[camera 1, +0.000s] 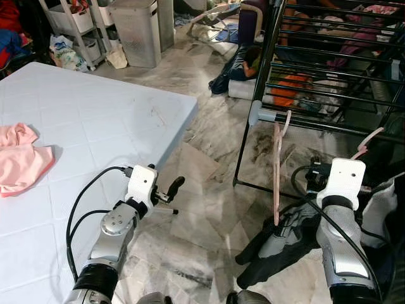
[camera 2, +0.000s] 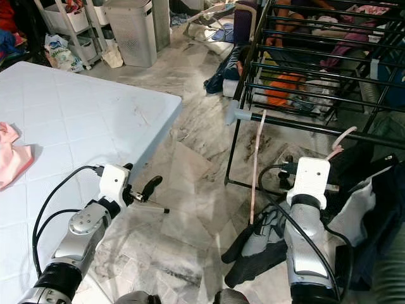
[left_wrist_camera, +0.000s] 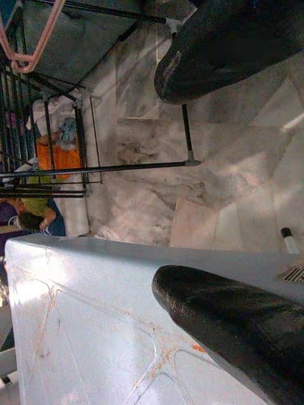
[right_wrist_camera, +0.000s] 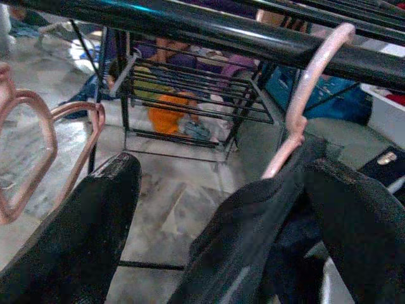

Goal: Hang hanger

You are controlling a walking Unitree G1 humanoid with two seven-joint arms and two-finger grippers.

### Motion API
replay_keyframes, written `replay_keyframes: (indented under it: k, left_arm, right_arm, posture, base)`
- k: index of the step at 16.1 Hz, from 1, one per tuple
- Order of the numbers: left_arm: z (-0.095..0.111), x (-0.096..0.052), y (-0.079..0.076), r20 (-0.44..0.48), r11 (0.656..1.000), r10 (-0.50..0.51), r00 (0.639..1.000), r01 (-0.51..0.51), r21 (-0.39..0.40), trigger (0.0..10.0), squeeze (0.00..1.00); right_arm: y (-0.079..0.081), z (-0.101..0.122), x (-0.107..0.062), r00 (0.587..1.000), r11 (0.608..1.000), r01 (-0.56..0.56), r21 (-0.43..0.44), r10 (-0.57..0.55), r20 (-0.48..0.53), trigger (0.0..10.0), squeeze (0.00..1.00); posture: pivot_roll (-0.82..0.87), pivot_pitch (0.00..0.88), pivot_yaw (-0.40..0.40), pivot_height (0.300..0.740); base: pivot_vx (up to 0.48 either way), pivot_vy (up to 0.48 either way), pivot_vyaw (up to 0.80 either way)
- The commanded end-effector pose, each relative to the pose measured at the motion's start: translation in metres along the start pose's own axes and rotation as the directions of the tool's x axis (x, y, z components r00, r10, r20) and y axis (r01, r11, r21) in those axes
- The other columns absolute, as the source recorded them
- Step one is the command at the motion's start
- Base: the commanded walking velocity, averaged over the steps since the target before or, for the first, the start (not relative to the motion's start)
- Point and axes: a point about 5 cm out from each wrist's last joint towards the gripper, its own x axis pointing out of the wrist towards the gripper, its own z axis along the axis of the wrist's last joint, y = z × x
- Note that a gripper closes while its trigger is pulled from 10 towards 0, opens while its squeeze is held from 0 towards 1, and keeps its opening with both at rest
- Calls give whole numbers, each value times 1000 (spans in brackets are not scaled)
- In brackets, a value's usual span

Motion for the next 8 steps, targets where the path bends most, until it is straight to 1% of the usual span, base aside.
replay_keyframes:
  k: [1,2,3,4,8]
  left_arm:
    - [-6,0,-3,-40,1000,-19,999,19,4,10000,0]
    - [-6,1,-3,-42,1000,-21,999,21,6,10000,0]
    - [-6,1,-3,-41,1000,-21,999,21,7,10000,0]
    - [-6,1,-3,-41,1000,-21,999,21,7,10000,0]
    - [-6,1,-3,-41,1000,-21,999,21,7,10000,0]
  right_arm:
    - [-3,-2,4,999,999,39,11,-38,-35,10000,0]
    - [-5,-12,6,990,995,81,51,-75,-119,10000,0]
    - [-6,-17,7,984,992,97,75,-85,-155,10000,0]
    - [-7,-18,7,982,992,103,75,-89,-167,10000,0]
    - [-7,-18,7,982,992,103,75,-89,-167,10000,0]
  posture:
    - [-60,0,33,740]
    - [-60,0,33,740]
    - [-60,0,33,740]
    - [-60,0,33,740]
    - [-60,0,33,740]
  base:
    - [0,0,0]
    - [0,0,0]
    - [0,0,0]
    - [0,0,0]
    - [0,0,0]
